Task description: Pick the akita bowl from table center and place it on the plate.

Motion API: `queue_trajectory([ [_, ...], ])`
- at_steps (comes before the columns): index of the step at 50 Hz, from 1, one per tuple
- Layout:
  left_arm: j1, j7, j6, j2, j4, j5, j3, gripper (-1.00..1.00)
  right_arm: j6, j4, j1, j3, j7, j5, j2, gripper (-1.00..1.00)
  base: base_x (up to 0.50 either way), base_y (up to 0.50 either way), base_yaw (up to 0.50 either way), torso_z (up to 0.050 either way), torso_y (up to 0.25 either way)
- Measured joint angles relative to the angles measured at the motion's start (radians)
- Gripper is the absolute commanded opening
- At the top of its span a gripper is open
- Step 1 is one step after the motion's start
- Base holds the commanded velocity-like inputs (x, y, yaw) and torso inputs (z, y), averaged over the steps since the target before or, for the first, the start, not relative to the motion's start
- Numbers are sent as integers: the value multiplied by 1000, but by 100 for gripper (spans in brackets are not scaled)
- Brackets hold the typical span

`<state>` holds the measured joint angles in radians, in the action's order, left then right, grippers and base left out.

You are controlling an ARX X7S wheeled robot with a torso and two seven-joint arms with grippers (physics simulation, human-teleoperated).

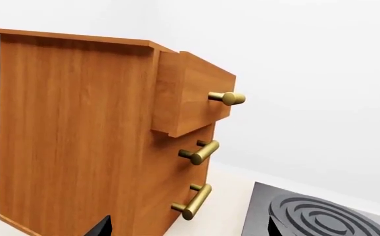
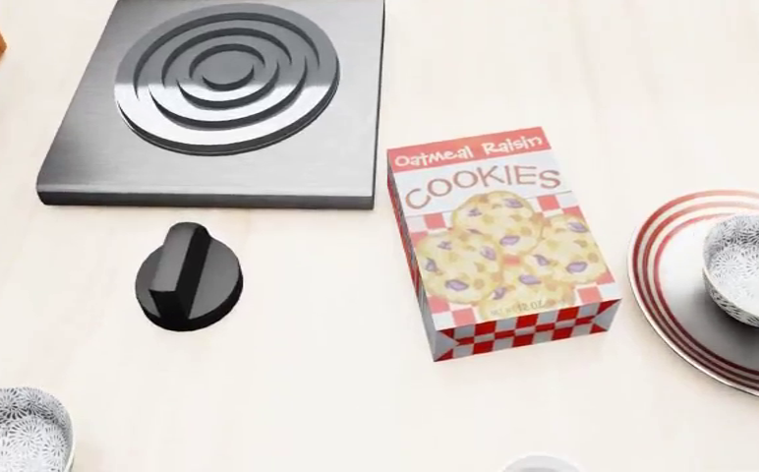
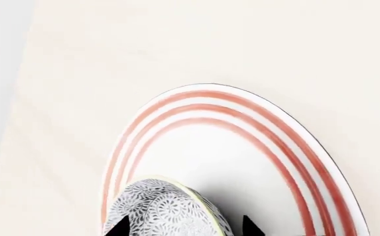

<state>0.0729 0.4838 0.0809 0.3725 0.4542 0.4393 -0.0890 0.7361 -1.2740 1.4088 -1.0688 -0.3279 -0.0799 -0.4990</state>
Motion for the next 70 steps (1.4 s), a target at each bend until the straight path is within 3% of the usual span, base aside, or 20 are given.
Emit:
queue_trajectory([
  [26, -3, 7, 0, 8, 12, 12, -2, 100, 103, 502, -56, -126, 13, -108, 156, 100, 0, 0, 0, 0, 0],
  [44, -4, 13, 1, 14, 20, 21, -4, 100, 280, 1060, -123, 12, 104, -168, 323, 100, 0, 0, 0, 0, 0],
  [70, -8, 14, -11, 17, 22, 21, 2, 100, 476, 1541, -193, 181, 159, -256, 399, 100, 0, 0, 0, 0, 0],
])
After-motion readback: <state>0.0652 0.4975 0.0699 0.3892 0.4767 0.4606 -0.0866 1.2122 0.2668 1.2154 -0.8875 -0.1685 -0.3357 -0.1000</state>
